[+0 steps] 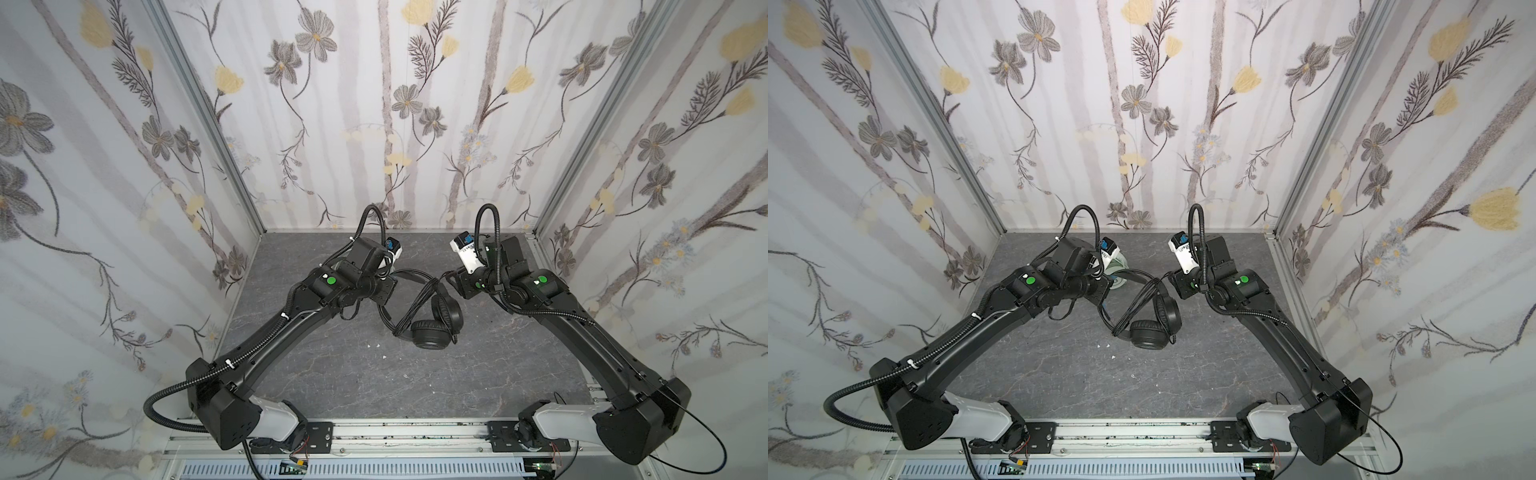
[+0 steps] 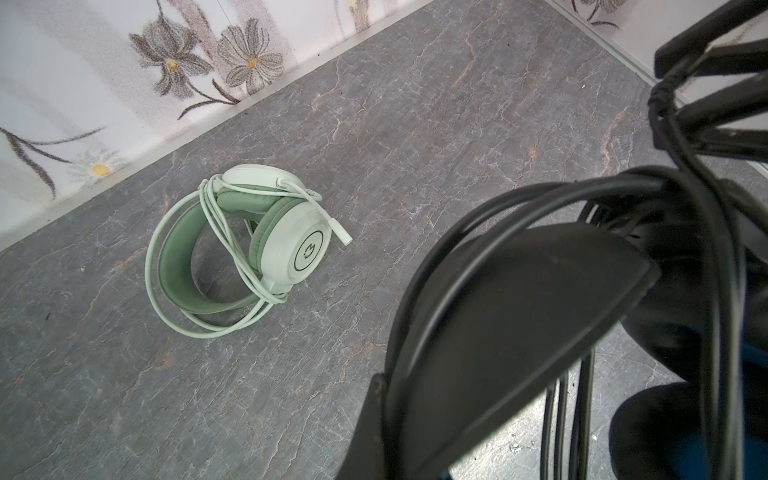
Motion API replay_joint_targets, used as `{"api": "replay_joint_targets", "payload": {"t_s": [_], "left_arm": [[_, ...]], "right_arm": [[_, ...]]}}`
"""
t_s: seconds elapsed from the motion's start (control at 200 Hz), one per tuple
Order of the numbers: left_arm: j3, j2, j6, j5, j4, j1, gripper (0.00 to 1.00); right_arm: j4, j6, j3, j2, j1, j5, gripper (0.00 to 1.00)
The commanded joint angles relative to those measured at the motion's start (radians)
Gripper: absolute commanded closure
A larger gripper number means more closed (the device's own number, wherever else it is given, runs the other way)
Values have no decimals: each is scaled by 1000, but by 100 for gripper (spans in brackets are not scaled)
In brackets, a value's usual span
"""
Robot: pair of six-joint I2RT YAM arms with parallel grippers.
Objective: Wrap the headphones
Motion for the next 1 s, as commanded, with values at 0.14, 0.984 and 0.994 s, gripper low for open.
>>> {"api": "replay_joint_targets", "payload": {"t_s": [0.14,0.984,0.994], "left_arm": [[14,-4,-2,51,22,-1,100],[82,81,-105,-29,0,-9,100],[82,83,-112,-33,3,-9,100]], "right_arm": [[69,7,-55,-31,-16,73,53],[119,42,-228,-166,-209,124,38],[119,41,-228,-166,-212,125,38]]}}
